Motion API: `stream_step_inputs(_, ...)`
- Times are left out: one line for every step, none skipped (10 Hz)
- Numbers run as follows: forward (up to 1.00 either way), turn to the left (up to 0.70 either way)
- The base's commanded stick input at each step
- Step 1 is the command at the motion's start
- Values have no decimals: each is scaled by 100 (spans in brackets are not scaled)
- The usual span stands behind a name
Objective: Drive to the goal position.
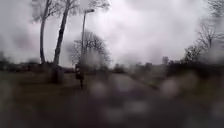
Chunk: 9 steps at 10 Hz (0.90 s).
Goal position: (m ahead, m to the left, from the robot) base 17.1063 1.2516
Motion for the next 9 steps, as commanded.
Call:
stream_step_inputs(100,0)
stream_step_inputs(100,0)
stream_step_inputs(100,0)
stream_step_inputs(100,0)
stream_step_inputs(100,0)
stream_step_inputs(100,0)
stream_step_inputs(100,0)
stream_step_inputs(100,0)
stream_step_inputs(100,0)
